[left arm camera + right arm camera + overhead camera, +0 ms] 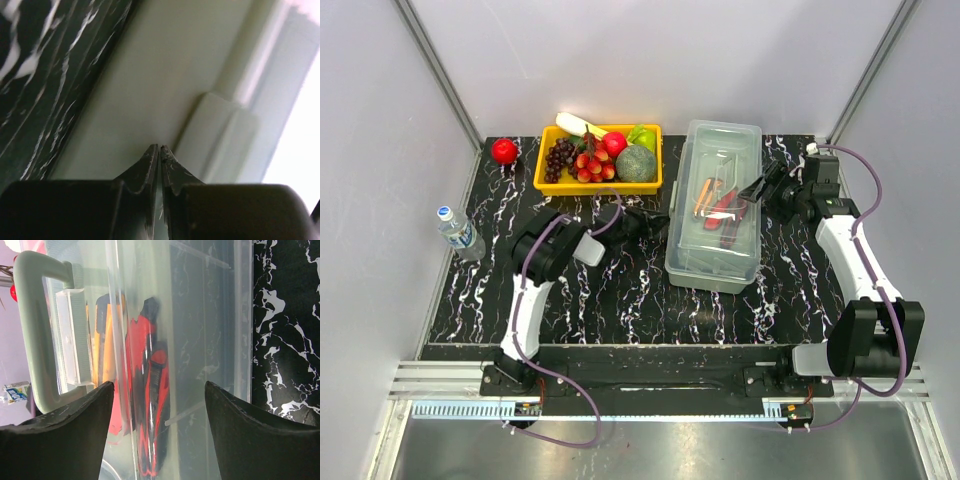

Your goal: Pack the tool kit

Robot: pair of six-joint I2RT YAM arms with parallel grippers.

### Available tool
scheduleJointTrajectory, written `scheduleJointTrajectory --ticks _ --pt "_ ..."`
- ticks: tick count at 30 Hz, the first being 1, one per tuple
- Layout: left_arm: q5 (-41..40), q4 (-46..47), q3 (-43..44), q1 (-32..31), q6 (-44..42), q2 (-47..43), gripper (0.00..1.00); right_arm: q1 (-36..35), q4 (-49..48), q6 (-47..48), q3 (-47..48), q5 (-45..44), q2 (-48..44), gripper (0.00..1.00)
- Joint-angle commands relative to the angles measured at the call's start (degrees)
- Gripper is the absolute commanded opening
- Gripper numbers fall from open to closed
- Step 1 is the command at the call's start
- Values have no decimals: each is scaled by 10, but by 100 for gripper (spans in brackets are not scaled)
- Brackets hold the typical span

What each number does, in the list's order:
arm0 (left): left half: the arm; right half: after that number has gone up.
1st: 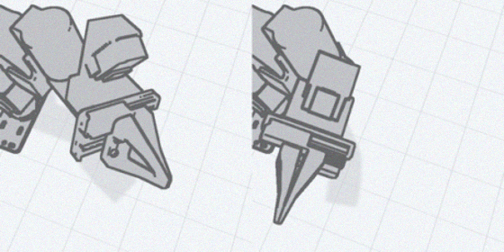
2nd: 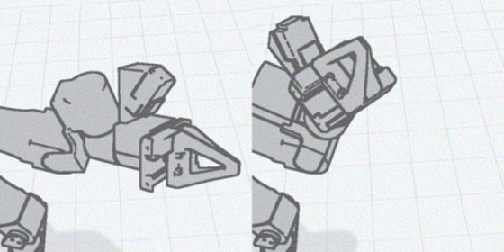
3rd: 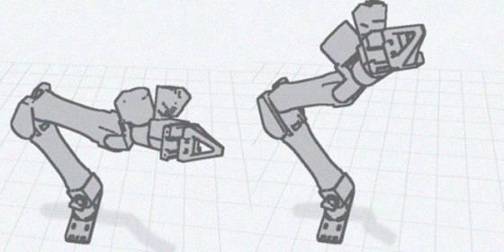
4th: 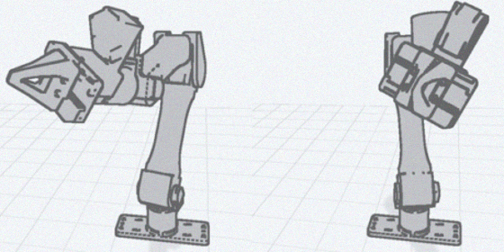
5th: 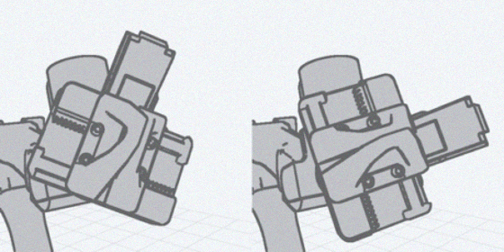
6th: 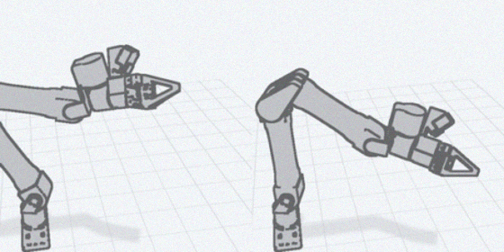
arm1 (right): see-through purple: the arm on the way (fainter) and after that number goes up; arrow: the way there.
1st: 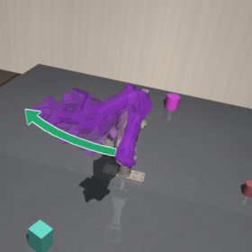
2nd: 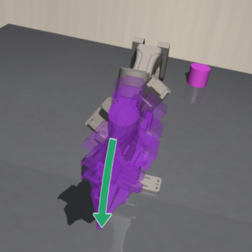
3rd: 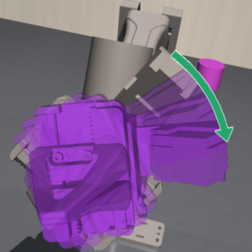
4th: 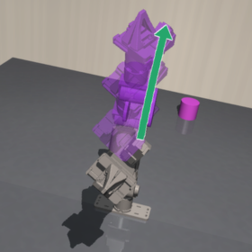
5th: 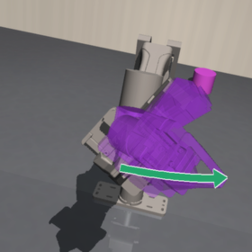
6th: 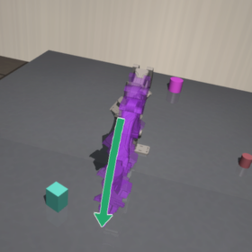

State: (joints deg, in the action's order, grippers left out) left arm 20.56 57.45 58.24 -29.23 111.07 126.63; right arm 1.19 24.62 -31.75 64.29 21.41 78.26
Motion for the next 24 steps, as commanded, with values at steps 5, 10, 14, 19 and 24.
scheduleJointTrajectory --ticks 5,10,14,19,24 --pt "66 108 -8 -56 85 -4 10 -33 -15 -16 17 47 11 77" --pt "67 -5 -29 -36 7 -53 9 -34 2 -5 27 23 6 78" --pt "51 -226 -27 -7 -136 -123 11 -33 24 6 45 -13 6 78" --pt "-7 -437 14 19 -332 -200 34 -34 61 22 95 -65 16 79" --pt "-61 -553 32 42 -438 -266 49 -33 80 35 134 -126 1 82"
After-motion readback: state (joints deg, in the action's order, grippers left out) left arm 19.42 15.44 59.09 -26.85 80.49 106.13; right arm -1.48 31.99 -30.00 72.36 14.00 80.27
